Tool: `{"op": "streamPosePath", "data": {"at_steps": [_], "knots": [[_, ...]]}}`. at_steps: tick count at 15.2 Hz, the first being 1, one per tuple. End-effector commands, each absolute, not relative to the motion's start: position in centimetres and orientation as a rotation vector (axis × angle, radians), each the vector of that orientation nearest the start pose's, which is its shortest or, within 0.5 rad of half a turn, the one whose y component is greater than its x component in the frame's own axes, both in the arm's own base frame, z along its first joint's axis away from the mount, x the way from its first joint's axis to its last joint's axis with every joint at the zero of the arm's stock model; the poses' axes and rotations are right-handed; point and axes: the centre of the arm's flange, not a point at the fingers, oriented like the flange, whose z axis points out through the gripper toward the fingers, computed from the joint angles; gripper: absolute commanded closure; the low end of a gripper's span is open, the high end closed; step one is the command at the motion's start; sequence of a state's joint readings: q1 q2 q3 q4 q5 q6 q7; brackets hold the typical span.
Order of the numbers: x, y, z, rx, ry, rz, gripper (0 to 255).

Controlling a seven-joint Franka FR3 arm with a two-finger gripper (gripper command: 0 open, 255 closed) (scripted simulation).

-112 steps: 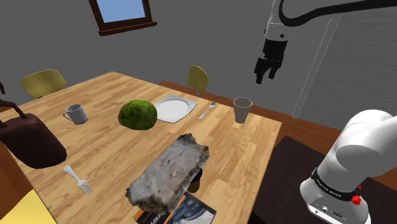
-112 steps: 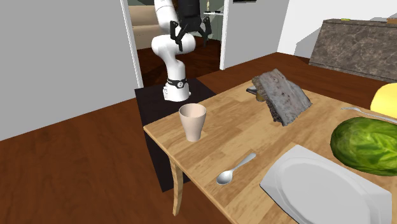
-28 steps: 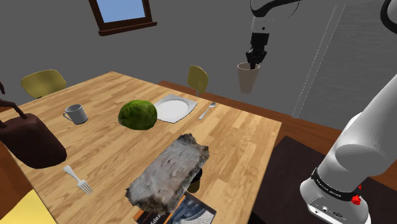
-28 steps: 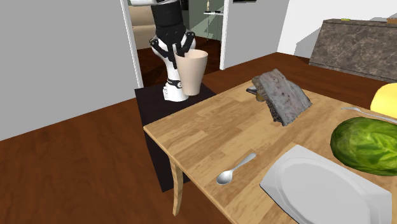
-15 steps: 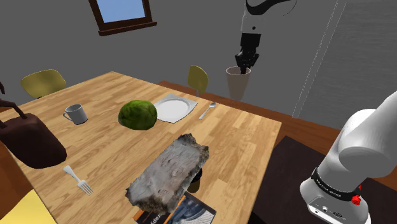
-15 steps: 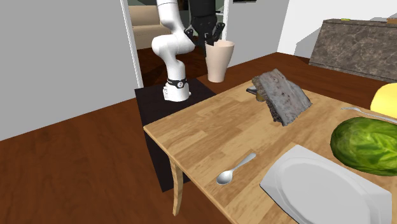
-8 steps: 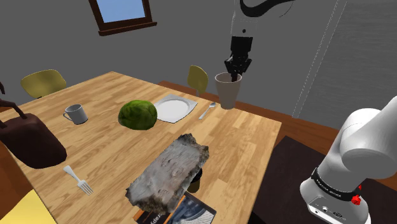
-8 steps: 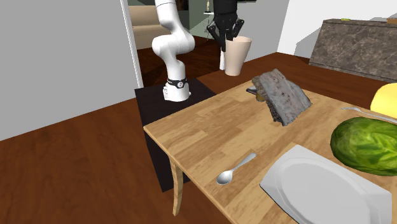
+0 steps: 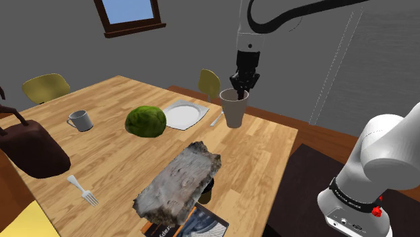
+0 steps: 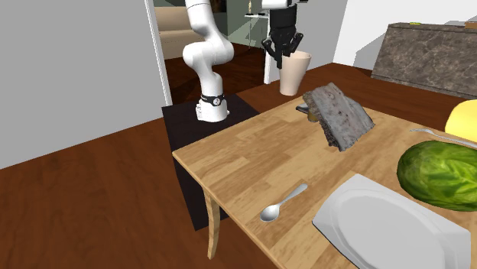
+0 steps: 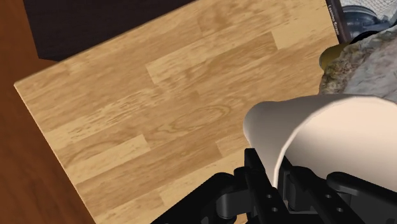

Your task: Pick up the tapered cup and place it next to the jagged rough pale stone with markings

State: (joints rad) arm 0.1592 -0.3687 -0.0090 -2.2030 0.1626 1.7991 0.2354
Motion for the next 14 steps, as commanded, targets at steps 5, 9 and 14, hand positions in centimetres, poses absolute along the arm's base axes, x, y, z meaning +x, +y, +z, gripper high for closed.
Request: {"op": "streamPosePath", "data": {"at_steps": [5, 9, 14], "knots": [[43.2, 7.9, 49.6, -2.983, 0.186, 0.097, 255], [43.2, 7.9, 47.5, -2.983, 0.186, 0.097, 255], [43.2, 7.9, 44.8, -2.983, 0.186, 0.097, 255]]}}
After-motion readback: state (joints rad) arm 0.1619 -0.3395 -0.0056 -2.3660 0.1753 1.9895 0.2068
